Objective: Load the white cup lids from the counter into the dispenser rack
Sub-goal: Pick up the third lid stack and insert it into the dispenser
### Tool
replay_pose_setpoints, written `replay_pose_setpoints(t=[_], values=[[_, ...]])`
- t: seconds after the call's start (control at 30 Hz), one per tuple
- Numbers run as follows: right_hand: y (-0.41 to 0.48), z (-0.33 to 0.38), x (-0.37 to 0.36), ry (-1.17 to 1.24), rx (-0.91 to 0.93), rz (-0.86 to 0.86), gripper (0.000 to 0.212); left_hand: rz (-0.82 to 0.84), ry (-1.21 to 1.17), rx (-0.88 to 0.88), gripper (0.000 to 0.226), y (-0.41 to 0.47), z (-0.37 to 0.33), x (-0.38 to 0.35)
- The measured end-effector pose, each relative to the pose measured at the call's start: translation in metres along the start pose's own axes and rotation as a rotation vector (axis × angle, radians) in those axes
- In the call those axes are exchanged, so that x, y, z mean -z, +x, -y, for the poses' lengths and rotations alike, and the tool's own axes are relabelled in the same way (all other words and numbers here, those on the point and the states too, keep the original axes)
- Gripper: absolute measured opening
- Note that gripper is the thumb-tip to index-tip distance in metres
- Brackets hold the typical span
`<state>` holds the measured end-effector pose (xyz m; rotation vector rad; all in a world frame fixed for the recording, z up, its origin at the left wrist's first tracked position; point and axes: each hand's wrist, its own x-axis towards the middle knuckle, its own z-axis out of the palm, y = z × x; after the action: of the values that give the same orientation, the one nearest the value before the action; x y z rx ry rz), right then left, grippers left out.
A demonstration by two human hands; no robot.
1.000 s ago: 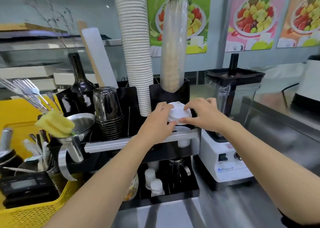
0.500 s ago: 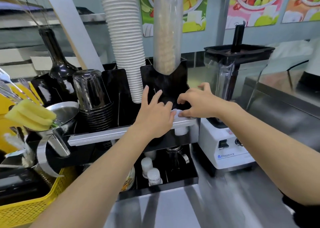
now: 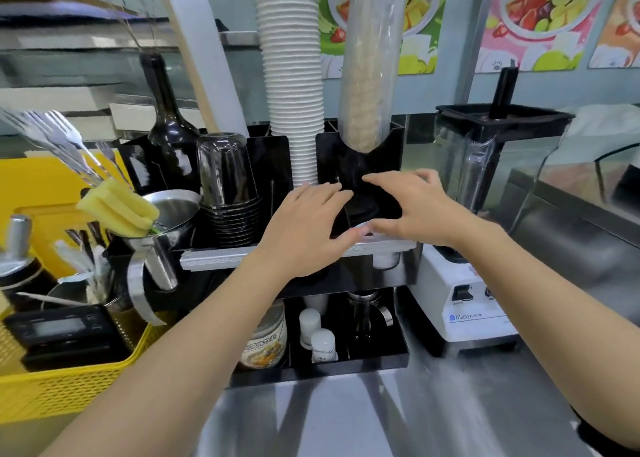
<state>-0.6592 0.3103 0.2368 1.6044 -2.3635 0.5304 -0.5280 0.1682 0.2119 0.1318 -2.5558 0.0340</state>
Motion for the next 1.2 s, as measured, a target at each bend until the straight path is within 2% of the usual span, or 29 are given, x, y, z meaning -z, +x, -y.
replay_pose_setpoints(t=[0.1,0.27,0.57,0.7,0.8,0.9,1.2], values=[[-0.008,0.031,0.001,0.187,0.043,0.010,0.080,-0.057,-0.034,0.051,0.071,-0.033,0.016,0.026],[-0.017,0.097,-0.024,0.415,0.097,0.123,0.094,-0.080,-0.062,0.205,0.071,-0.117,0.052,0.063],[-0.024,0.262,-0.131,0.419,0.326,0.318,0.098,-0.103,-0.123,0.537,0.069,-0.289,0.118,0.111],[-0.019,0.336,-0.183,0.402,0.379,0.413,0.101,-0.084,-0.162,0.741,0.082,-0.366,0.158,0.120],[-0.015,0.382,-0.222,0.392,0.375,0.485,0.101,-0.078,-0.152,0.787,0.086,-0.416,0.182,0.127],[-0.014,0.423,-0.255,0.383,0.359,0.518,0.101,-0.069,-0.151,0.850,0.080,-0.456,0.200,0.131],[-0.021,0.511,-0.331,0.461,0.189,0.607,0.099,0.139,-0.141,1.020,0.087,-0.544,0.256,0.099]])
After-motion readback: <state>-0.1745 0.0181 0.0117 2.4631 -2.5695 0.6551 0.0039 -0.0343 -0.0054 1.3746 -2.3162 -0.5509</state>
